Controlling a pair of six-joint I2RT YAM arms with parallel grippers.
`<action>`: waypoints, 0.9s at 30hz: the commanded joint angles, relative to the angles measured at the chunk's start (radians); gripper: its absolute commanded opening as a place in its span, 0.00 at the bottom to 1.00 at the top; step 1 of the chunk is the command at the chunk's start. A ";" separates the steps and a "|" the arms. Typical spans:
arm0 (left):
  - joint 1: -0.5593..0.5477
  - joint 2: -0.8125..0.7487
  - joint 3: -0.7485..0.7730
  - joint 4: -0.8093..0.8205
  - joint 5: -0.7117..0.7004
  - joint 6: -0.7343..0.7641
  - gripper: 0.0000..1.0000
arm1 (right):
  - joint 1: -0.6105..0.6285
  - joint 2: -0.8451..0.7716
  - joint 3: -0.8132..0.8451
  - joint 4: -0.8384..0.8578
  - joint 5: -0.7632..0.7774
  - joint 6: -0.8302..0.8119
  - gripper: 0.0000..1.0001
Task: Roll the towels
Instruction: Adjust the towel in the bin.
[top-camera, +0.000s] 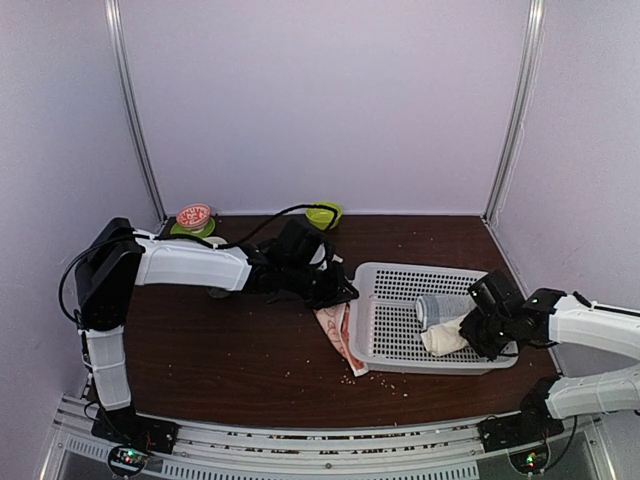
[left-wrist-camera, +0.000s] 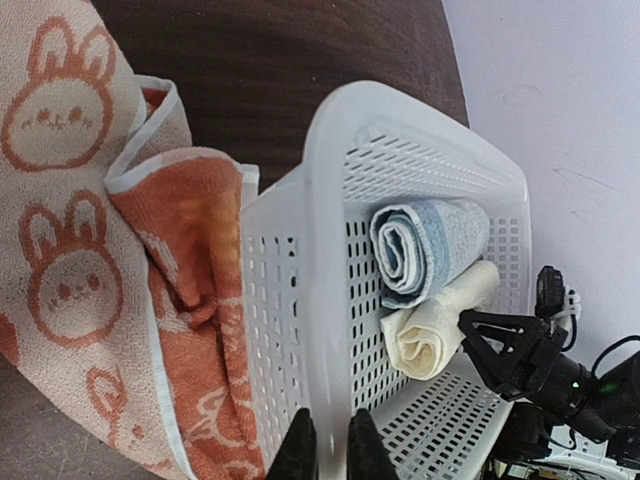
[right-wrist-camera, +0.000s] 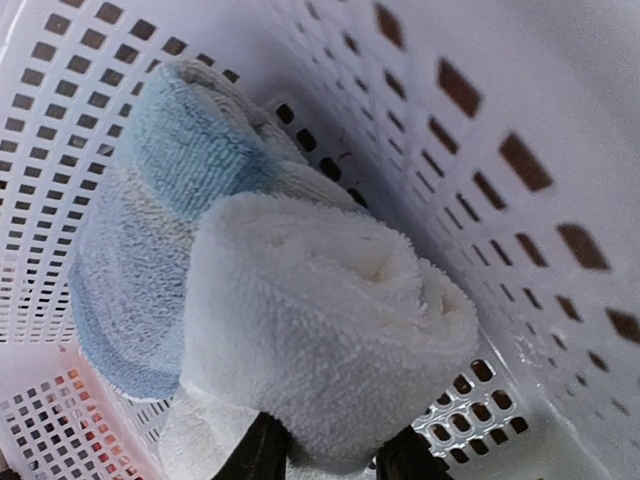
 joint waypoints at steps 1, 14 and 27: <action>0.008 0.040 -0.018 -0.001 -0.008 0.006 0.00 | -0.045 0.019 -0.040 0.053 0.005 0.018 0.30; 0.016 0.046 -0.019 0.005 0.004 0.002 0.00 | -0.067 0.019 0.138 -0.081 -0.056 -0.138 0.76; 0.024 0.046 -0.022 0.005 0.005 0.001 0.00 | -0.066 -0.001 0.232 -0.209 -0.137 -0.307 0.82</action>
